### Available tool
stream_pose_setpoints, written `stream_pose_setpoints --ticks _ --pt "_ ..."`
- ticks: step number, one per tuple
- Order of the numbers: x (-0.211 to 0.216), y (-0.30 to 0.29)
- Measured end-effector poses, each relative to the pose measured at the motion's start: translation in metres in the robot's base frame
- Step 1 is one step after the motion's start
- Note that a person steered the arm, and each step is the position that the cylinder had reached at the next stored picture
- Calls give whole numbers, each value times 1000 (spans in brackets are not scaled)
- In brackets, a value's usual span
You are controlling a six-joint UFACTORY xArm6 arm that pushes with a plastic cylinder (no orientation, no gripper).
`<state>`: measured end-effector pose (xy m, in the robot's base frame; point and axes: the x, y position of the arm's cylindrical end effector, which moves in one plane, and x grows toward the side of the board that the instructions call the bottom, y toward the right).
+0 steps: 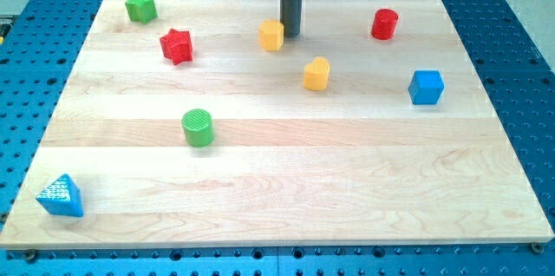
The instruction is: Move the red star into the hexagon
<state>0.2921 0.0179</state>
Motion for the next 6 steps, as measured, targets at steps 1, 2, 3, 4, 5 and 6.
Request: stream_pose_setpoints --ticks 1,2,3,4,5,6 --pt "-45 -80" --pt "-4 -158" --pt "-2 -224" --pt "29 -217" --pt "37 -168" --pt "30 -62"
